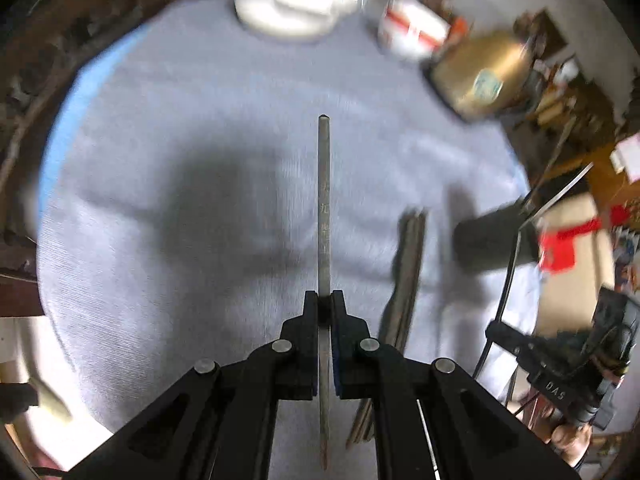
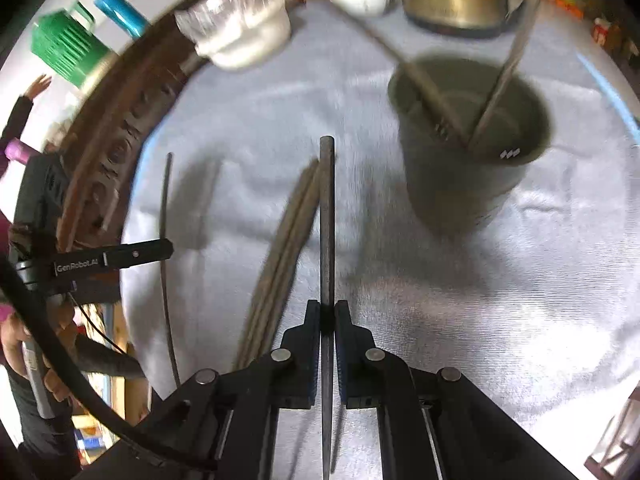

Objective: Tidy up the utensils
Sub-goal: 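Lift both chopsticks and carry them above the gray holder cup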

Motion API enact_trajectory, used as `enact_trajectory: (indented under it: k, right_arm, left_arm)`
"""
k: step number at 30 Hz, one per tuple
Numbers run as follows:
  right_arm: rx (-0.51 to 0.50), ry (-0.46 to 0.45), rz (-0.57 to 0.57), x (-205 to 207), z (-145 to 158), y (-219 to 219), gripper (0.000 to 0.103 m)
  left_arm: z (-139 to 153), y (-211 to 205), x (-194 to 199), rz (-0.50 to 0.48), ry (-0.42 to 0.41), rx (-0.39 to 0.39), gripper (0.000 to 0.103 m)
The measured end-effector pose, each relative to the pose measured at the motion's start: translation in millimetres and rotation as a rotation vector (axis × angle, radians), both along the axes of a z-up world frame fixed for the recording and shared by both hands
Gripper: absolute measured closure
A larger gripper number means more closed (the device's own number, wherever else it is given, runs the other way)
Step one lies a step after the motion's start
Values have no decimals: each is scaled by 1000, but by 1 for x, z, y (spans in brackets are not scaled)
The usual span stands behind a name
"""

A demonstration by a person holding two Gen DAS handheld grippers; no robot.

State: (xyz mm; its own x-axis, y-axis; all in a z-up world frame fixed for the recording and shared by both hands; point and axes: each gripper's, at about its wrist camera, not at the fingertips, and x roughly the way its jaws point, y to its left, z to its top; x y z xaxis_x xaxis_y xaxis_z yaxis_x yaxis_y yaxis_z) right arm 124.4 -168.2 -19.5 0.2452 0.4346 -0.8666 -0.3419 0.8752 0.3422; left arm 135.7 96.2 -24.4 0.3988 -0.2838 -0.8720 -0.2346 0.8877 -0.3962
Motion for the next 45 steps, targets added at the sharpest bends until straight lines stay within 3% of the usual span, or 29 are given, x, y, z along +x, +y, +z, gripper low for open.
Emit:
enact_trajectory:
  k: [2,6,8,13,16,23,29,45]
  right_arm:
    - [26,-74,-40,-8,12,-10,95]
    - [70,-271,-184,-24,33,-40,95]
    - [73,-381,-268,-37,38,-51,95]
    - [67,-534,-384,-48,41,-74,95]
    - [54,-609,-407,-51,46,-79,95]
    - [5,-672,-382,-70,42,-77,95]
    - [-8,-697,-362,-91,45,-82,95]
    - [93,-606,-426,-97,43,-110,96]
  left_arm:
    - [18,1,-15,52,-122,19,97]
    - [38,-8,-41,144,-331,137,97]
    - [39,-20,-54,164,-421,206,97]
    - [45,-33,-70,193,-584,335,97]
    - [42,-35,-64,176,-602,369,97]
    - [33,-43,-91,161,-598,406,97]
    - [36,-37,-115,157,-603,369,96]
    - [43,-22,-130,182,-589,256,97]
